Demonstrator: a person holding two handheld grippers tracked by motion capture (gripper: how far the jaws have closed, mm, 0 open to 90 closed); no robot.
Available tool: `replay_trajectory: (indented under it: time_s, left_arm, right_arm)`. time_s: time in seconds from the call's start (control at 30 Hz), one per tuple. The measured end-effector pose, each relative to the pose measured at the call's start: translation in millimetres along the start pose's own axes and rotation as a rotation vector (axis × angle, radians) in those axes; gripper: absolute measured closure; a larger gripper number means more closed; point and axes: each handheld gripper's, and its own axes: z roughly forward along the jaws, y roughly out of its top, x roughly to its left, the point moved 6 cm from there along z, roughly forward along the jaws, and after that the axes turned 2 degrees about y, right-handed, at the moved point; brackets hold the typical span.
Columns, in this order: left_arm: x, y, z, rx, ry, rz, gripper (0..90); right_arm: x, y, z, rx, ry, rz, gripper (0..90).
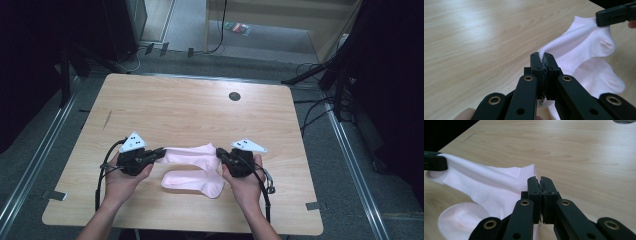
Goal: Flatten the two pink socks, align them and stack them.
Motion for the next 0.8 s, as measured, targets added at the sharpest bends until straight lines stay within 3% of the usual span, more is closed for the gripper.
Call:
replay_trajectory:
  time_s: [0.23,0.4,0.5,0.63,0.8]
  left_arm:
    - [-20.2,-16.0,-9.7,0.029,-0.041,0.056,89.9]
    - [-30.9,-26.8,-13.0,0.071,-0.036,0.116,89.9]
    - [-36.3,-36.5,-6.9,0.101,-0.035,0.153,89.8]
    - [-38.6,-45.5,0.3,0.134,-0.032,0.189,89.6]
    - [-36.8,-56.0,10.2,0.135,-0.034,0.19,87.7]
  right_arm:
    - [7.6,-23.4,-25.8,0.015,0.009,-0.015,88.4]
    - [10.0,-42.0,-35.7,0.044,0.048,0.034,88.4]
    - [8.1,-52.0,-34.6,0.06,0.042,0.032,88.3]
    - [0.4,-59.8,-29.2,0.068,0.043,0.07,88.3]
    - [-0.4,-63.5,-24.2,0.058,0.043,0.06,87.9]
